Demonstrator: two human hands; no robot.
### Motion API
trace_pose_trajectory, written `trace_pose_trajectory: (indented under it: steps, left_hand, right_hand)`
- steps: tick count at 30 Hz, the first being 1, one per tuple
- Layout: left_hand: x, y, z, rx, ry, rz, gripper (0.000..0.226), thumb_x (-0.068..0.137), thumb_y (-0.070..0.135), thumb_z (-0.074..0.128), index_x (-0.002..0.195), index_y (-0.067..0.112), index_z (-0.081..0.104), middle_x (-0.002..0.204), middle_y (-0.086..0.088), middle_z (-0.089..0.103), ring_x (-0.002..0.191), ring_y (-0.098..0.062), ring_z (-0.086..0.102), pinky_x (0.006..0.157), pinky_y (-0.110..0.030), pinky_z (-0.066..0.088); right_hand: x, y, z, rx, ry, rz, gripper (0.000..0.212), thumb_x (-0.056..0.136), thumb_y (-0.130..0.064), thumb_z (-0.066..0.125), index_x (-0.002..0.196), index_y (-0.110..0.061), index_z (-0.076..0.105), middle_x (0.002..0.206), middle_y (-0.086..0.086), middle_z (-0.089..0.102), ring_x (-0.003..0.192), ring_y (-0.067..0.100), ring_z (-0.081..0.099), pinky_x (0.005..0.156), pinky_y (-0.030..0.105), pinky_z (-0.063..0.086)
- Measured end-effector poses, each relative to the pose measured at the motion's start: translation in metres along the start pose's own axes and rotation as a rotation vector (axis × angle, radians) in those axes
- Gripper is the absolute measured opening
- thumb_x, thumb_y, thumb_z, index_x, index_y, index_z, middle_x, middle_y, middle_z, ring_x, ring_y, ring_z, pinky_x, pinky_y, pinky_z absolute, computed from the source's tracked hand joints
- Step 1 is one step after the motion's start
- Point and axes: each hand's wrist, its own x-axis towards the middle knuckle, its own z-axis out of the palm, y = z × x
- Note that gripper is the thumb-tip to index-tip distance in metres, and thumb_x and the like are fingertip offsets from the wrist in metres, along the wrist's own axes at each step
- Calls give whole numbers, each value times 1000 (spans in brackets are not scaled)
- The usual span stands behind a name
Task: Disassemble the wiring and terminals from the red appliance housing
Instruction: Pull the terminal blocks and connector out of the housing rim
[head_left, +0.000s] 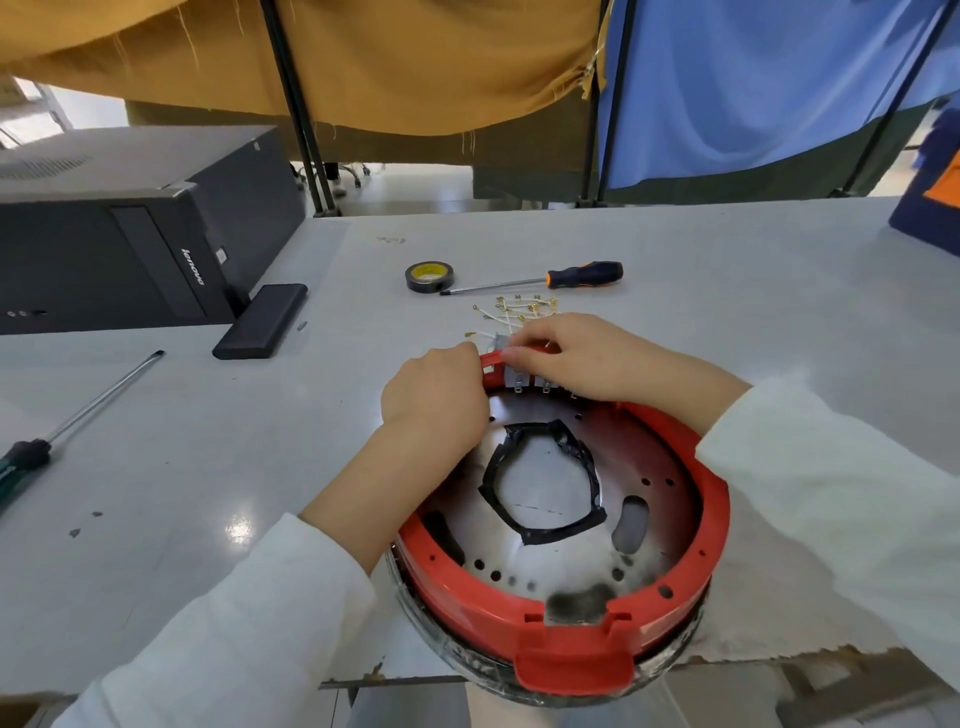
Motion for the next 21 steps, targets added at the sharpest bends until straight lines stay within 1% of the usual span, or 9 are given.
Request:
trace_pose_trajectory:
  steps: [3,6,7,9,11,14,16,18,21]
  left_hand:
    - [3,-4,-2,-49,-45,20,27,89,11,43,116,15,44,104,-10,57,82,-27,46,65,-34,36]
    - [7,-10,-7,-183,-158,182,38,92,20,48,130,19,42,117,-10,59,100,-28,55,79,-33,43]
    - [8,-11,-9,-216,-175,236,42,91,21,50,132,21,42,121,-8,59,105,-27,55,83,-32,43]
    - [11,-13,-10,-202,-147,314,42,93,26,50,134,23,44,126,-5,58,112,-25,54,90,-34,43]
    - [15,-12,-8,-147,-108,351,36,95,29,46,131,22,47,126,-7,58,113,-27,54,93,-39,43]
    - [18,-8,-4,-60,-66,344,34,96,24,41,129,18,46,126,-11,57,111,-32,53,89,-41,44]
    - [18,-5,1,19,-21,351,34,93,20,42,127,16,46,124,-12,57,109,-33,54,81,-37,42]
    - [17,-2,5,65,32,346,26,92,21,42,117,15,46,119,-11,59,105,-33,55,71,-34,35]
    - [16,1,10,125,80,346,18,90,19,41,107,14,43,113,-10,59,100,-33,55,66,-34,30]
  right_hand:
    - [-9,0,-2,-44,-16,-48,30,96,-39,49,118,-23,63,107,-5,64,98,13,55,86,29,42]
    - [-15,2,-2,-47,18,-99,28,92,-28,53,116,-19,63,108,1,65,100,18,57,89,36,44]
    - [-16,2,-1,-62,17,-119,32,88,-25,53,118,-19,61,111,2,65,104,19,57,91,39,44]
    - [-17,1,3,-124,1,-159,41,83,-19,52,124,-17,57,122,5,61,113,22,54,95,42,43]
    - [-17,3,6,-186,25,-181,39,86,-17,49,125,-16,55,125,6,59,116,24,52,96,42,41]
    - [-16,6,10,-262,82,-162,38,91,-19,44,129,-18,51,124,5,58,116,24,50,96,42,41]
    - [-16,6,13,-308,92,-152,33,94,-21,39,125,-19,49,123,4,57,114,23,49,94,43,42]
    - [-15,7,15,-332,97,-156,26,97,-23,35,118,-17,50,117,5,57,110,25,50,89,45,44]
    - [-14,8,16,-361,102,-164,28,98,-25,33,120,-16,49,118,4,55,112,24,49,88,44,44]
